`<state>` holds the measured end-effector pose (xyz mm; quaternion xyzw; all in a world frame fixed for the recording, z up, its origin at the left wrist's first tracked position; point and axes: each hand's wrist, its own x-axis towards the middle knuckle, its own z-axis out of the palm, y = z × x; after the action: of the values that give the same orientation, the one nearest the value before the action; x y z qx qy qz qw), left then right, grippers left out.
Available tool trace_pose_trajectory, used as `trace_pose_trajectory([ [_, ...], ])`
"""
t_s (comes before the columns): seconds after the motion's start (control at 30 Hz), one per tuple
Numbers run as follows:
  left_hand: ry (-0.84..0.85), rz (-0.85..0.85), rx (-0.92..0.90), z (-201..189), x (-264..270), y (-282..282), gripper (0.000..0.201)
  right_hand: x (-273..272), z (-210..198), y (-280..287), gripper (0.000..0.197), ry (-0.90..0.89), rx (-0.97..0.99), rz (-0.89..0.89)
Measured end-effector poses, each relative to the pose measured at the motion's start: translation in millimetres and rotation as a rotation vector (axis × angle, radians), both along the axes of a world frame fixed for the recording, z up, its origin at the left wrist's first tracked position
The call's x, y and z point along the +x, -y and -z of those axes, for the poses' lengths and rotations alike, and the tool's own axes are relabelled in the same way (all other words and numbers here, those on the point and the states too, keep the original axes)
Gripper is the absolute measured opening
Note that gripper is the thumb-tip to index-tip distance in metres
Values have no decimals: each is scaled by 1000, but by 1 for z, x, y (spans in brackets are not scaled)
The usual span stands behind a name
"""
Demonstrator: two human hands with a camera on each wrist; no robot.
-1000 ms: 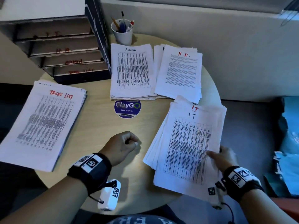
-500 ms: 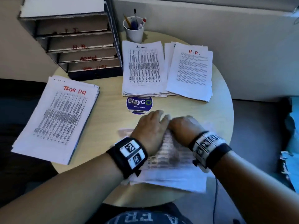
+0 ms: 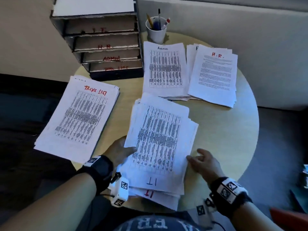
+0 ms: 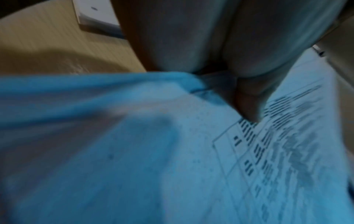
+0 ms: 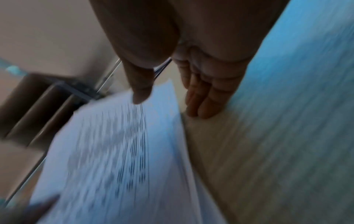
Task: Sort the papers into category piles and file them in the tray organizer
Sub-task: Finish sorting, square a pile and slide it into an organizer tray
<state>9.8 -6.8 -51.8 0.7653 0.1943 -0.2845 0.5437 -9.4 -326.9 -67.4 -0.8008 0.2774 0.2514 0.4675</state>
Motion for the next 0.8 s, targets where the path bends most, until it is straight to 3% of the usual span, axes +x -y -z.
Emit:
trace_pose_trajectory([
  [0.07,25,-34,-73,-5,-2,3,35,-1,3,-10,95,-9,179,-24],
  [0.13,44,-22,-115,-19,-1,3,39,9,-1,-22,87,-9,396,121],
  [0.2,68,-68,-172,-30,4,1,39,21,-11,-28,92,117,431,284],
  [0.3,124,-120,-239,-49,7,2,27,32,-38,-30,103,184,509,323],
  [0.37,180,-125,-238,-61,7,4,25,31,-59,-34,85,157,620,261],
  [0.43,259,-144,-225,-69,6,-1,21,31,-81,-37,39,246,565,168],
  [0.5,313,-173,-229,-80,6,-2,21,34,-98,-37,20,389,503,115],
  [0.63,495,-241,-234,-110,9,8,24,37,-142,-43,22,629,398,53],
  [0.7,554,-268,-284,-127,10,13,21,37,-158,-48,9,678,454,58],
  [0.8,650,-247,-325,-151,11,16,24,38,-170,-54,26,716,515,25],
])
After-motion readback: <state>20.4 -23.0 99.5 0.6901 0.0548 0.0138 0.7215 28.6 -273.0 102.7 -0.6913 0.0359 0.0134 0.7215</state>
